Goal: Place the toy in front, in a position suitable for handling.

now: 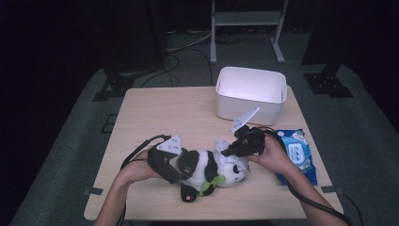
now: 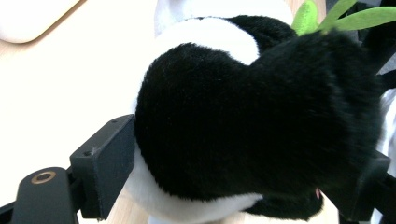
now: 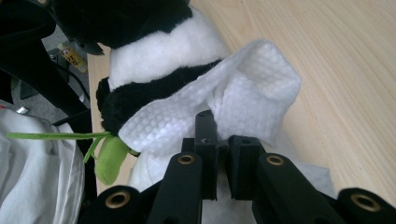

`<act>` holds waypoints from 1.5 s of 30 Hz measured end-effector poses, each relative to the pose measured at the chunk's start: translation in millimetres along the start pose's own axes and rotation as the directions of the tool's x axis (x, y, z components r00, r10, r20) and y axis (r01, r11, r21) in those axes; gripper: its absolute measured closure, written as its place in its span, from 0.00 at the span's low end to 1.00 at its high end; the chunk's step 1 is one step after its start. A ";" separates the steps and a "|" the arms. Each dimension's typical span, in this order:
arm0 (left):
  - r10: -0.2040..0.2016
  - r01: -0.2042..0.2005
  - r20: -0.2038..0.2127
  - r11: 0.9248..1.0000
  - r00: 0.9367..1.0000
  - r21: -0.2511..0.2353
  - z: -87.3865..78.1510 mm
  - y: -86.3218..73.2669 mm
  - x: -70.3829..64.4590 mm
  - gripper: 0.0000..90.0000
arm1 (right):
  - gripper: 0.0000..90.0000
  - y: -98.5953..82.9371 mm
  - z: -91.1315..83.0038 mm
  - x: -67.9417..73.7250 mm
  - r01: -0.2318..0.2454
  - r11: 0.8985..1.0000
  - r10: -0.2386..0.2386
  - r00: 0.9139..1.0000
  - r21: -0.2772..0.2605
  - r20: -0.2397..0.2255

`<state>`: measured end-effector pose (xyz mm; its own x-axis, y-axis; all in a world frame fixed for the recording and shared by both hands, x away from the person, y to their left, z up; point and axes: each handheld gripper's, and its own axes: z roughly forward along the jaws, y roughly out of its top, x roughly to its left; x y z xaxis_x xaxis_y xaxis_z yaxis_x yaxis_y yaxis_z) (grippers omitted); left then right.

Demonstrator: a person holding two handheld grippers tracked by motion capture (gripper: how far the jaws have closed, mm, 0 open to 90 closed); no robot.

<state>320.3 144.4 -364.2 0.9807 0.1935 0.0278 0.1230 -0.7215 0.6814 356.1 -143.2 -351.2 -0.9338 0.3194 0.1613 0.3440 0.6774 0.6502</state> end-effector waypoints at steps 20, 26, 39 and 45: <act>-0.035 0.046 0.101 0.994 0.994 -0.103 -31.1 16.2 -0.4 0.15 | 0.93 -11.4 -2.9 19.9 0.027 1.000 -0.027 1.000 -0.001 -0.010; -0.036 0.045 0.089 0.994 0.995 -0.097 -32.7 19.1 1.4 0.15 | 0.93 -13.1 -1.8 19.0 0.028 1.000 -0.029 0.999 -0.007 -0.020; -0.107 0.113 0.135 0.993 0.985 -0.041 -7.8 10.0 5.3 0.16 | 0.93 -11.2 -2.5 29.0 0.049 0.999 -0.049 0.998 0.020 -0.035; -0.102 0.109 0.181 0.994 0.978 -0.030 1.7 8.3 1.9 0.16 | 0.92 7.4 2.2 40.7 0.112 0.993 -0.111 0.993 0.025 -0.037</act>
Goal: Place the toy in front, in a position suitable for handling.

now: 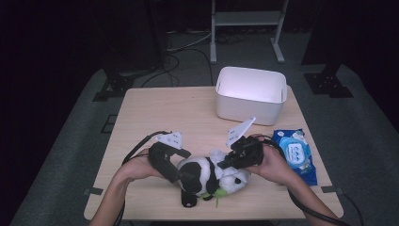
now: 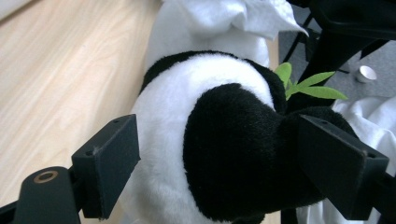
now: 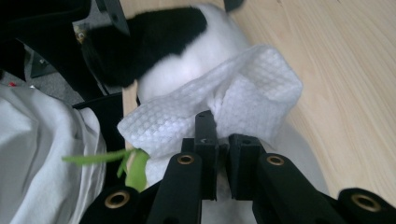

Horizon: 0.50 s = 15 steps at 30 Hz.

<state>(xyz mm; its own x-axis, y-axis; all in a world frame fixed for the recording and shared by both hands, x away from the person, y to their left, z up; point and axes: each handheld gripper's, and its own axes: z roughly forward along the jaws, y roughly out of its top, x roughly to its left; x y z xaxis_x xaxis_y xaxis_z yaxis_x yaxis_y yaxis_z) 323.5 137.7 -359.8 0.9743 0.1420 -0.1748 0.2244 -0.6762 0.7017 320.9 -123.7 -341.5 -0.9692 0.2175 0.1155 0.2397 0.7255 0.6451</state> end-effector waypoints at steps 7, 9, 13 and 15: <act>-0.001 0.001 0.000 1.000 1.000 -0.005 3.6 -7.2 -0.4 0.16 | 0.92 30.5 23.8 13.6 0.081 0.997 -0.081 0.996 0.003 -0.034; 0.002 -0.002 -0.002 1.000 1.000 -0.005 4.9 -9.2 -0.3 0.16 | 0.92 35.6 26.0 14.6 0.089 0.996 -0.089 0.995 -0.003 -0.052; 0.004 -0.004 -0.020 1.000 1.000 -0.007 8.2 -12.0 -2.2 0.16 | 0.92 36.8 23.8 11.6 0.087 0.996 -0.086 0.995 0.030 -0.057; -0.002 0.002 -0.026 1.000 1.000 -0.007 9.7 -13.0 -2.0 0.16 | 0.92 32.4 19.0 6.6 0.076 0.995 -0.075 0.997 0.058 -0.022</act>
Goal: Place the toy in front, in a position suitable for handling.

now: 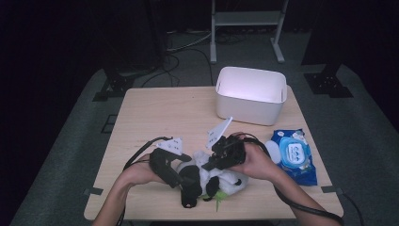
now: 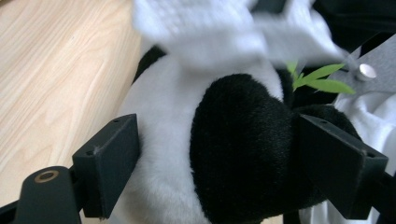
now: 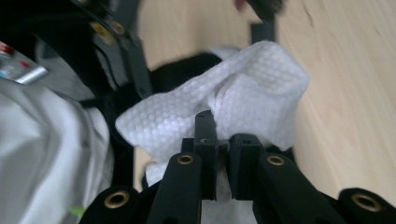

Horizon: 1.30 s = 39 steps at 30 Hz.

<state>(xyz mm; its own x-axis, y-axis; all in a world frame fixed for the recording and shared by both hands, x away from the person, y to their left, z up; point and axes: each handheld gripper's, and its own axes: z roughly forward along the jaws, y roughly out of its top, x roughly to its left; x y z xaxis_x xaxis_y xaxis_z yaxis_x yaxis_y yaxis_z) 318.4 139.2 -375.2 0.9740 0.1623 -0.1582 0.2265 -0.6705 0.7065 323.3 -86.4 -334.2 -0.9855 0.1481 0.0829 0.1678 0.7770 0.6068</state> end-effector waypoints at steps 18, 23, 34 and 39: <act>-0.059 0.053 0.092 0.997 0.994 0.064 18.3 16.8 11.0 0.10 | 0.93 -36.2 5.1 -15.9 -0.113 0.993 0.114 0.993 0.021 -0.033; -0.024 0.020 0.066 0.998 0.998 0.064 18.8 18.3 8.0 0.36 | 0.93 -36.7 6.2 -12.9 -0.110 0.993 0.111 0.993 0.039 -0.038; 0.090 -0.090 -0.006 0.995 0.996 0.035 11.0 33.7 16.2 0.58 | 0.93 -36.3 -7.8 -25.4 -0.123 0.992 0.123 0.992 0.012 -0.015; 0.176 -0.170 -0.093 0.983 0.980 0.072 13.2 48.3 21.9 0.59 | 0.93 -37.4 -15.1 -35.8 -0.145 0.989 0.145 0.989 -0.009 0.034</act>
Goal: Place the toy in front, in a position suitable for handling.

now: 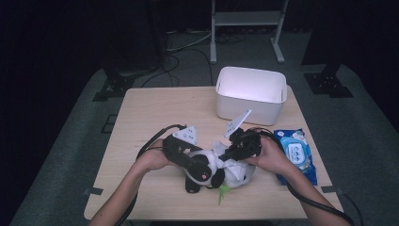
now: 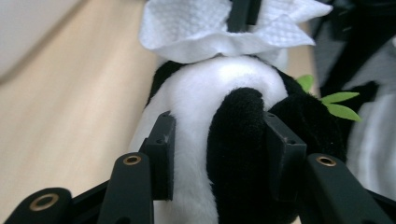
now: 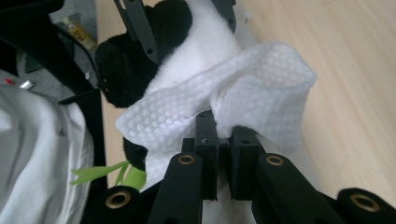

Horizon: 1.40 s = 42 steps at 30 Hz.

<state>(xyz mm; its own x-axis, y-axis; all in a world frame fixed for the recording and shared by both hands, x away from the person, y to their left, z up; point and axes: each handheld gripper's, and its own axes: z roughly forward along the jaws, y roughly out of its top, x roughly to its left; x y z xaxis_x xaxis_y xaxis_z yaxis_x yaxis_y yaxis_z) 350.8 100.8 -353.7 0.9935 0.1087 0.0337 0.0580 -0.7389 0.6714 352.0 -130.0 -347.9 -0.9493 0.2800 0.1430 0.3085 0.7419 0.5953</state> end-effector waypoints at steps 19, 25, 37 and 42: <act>-0.032 0.038 0.060 0.995 0.998 -0.098 -6.3 -13.2 -3.0 0.38 | 0.93 -2.6 6.5 -17.2 -0.050 0.999 0.050 0.998 -0.012 -0.028; -0.070 0.072 0.025 0.994 0.997 -0.086 -7.8 -13.0 -8.7 0.21 | 0.93 -9.5 5.6 -8.8 -0.042 0.999 0.042 0.999 -0.004 -0.031; -0.056 0.056 0.002 0.996 0.998 -0.074 -3.4 -17.4 -10.5 0.20 | 0.93 -19.5 13.6 7.0 -0.025 1.000 0.025 0.997 -0.006 -0.070; -0.056 0.055 -0.006 0.996 0.998 -0.074 -5.0 -17.9 -9.5 0.20 | 0.94 -22.1 19.4 11.6 -0.023 1.000 0.022 0.996 -0.006 -0.089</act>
<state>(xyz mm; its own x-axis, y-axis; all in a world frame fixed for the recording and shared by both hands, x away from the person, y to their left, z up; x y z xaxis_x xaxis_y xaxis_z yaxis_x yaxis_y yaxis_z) 339.9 116.3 -362.3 0.9881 0.1535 0.0002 0.1055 -0.6805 0.7251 335.3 -131.3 -374.7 -0.9439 0.2409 0.2260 0.3296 0.7317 0.5966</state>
